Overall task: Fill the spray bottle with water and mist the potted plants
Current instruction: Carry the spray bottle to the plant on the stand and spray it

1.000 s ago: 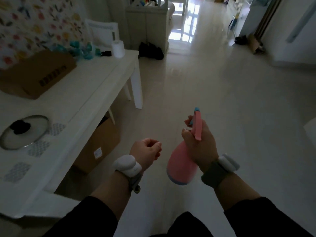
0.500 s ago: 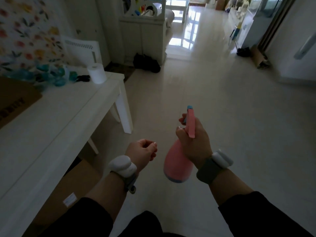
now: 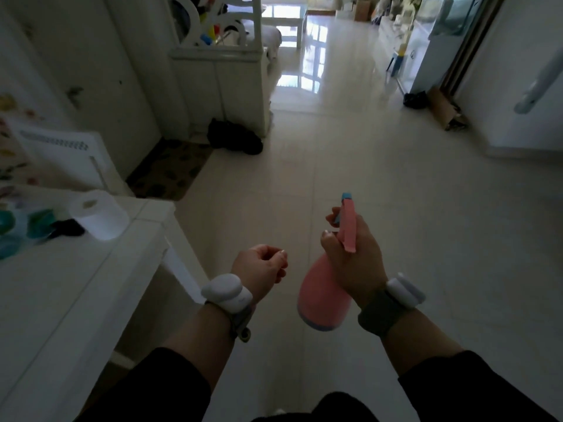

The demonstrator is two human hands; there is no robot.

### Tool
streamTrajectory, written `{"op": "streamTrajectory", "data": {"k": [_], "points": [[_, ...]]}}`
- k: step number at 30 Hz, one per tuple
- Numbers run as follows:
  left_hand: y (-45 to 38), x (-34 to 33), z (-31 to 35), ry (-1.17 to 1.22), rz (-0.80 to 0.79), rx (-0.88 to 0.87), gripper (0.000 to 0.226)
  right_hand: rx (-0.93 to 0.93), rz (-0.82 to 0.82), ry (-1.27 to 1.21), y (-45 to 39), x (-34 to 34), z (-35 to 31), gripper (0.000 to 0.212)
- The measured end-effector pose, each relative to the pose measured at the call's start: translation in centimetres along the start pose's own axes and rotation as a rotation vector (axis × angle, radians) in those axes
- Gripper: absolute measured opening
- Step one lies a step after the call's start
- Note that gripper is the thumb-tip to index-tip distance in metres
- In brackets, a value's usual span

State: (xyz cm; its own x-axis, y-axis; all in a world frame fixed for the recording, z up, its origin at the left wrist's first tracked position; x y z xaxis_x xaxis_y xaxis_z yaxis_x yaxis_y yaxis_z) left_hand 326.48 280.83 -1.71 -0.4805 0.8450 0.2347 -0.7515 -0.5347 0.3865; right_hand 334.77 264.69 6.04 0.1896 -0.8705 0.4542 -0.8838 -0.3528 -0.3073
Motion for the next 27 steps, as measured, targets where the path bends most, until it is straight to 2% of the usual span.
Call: {"op": "streamTrajectory", "data": {"k": [4, 16, 21, 27], "points": [[-10.1, -2.8, 3.8, 0.000, -0.029, 0.007, 0.011, -0.002, 0.002, 0.027, -10.2, -1.0, 3.7, 0.040], [-36.9, -8.7, 16.0, 0.061, 0.028, 0.024, 0.012, 0.012, -0.034, -0.009, -40.3, -4.1, 13.3, 0.040], [-45.9, -9.6, 19.2, 0.066, 0.036, 0.061, 0.009, 0.002, -0.074, -0.014, -50.0, -7.1, 16.1, 0.041], [-62.2, -9.0, 26.0, 0.061, 0.023, 0.035, 0.010, 0.012, -0.026, -0.012, -65.5, -11.7, 20.0, 0.038]]}}
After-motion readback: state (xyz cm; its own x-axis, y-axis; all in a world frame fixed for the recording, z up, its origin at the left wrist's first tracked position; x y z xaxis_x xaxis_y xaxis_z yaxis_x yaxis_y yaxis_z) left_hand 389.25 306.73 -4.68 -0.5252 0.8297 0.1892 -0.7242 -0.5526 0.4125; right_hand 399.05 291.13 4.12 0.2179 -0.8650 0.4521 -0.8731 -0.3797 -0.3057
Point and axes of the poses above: each hand's wrist, its own y-axis away from the middle knuckle, its own x-axis out of the back of the hand, z = x × y, the point moved 9 cm from there along -y, towards the middle knuckle, and after that the axes turned 5 degrees about x, right-handed, at the moved point
